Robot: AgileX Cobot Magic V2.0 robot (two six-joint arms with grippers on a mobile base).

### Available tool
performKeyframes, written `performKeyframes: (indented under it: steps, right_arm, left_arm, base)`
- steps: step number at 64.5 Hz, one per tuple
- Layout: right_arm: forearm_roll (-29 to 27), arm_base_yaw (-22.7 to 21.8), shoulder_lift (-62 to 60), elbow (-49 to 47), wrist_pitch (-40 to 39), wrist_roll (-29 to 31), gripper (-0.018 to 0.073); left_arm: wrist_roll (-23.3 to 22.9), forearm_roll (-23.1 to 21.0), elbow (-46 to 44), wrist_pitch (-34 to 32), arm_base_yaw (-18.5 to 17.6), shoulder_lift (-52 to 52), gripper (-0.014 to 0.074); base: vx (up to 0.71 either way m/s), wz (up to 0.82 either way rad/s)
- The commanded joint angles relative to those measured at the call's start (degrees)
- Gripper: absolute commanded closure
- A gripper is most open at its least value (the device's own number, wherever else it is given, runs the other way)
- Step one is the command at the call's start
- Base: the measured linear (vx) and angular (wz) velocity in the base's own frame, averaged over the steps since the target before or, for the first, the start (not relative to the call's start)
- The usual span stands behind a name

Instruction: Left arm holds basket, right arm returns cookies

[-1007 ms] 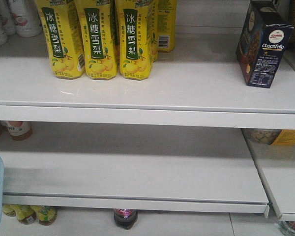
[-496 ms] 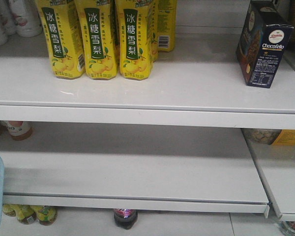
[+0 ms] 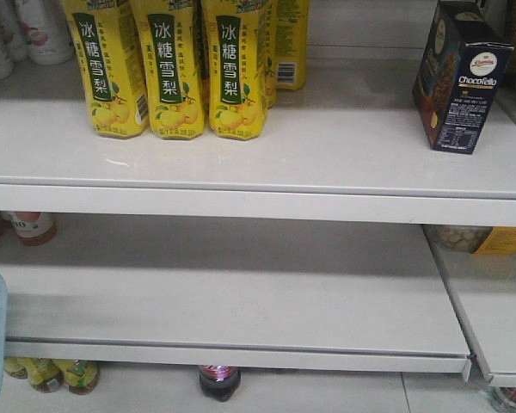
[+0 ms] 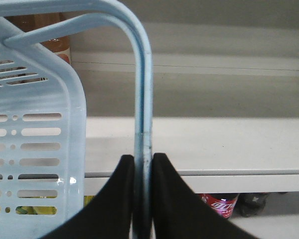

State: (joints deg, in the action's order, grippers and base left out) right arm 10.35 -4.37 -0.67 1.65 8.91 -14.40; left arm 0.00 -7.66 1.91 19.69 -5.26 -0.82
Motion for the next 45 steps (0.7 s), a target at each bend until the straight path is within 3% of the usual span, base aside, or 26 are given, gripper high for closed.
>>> performKeyframes:
  steps: [1,45]
  right_arm:
    - [0.6,-0.4,-0.6,1.1,-3.8,0.0,0.0563]
    - [0.7,-0.4,-0.6,1.1,-3.8,0.0,0.0563]
  left_arm:
    - [0.4,0.4,-1.7,-6.1,0.1,-0.6,0.0603]
    - [0.4,0.4,-1.7,-6.1,0.1,-0.6,0.0603]
  base:
    - [0.0,0.0]
    - [0.0,0.0]
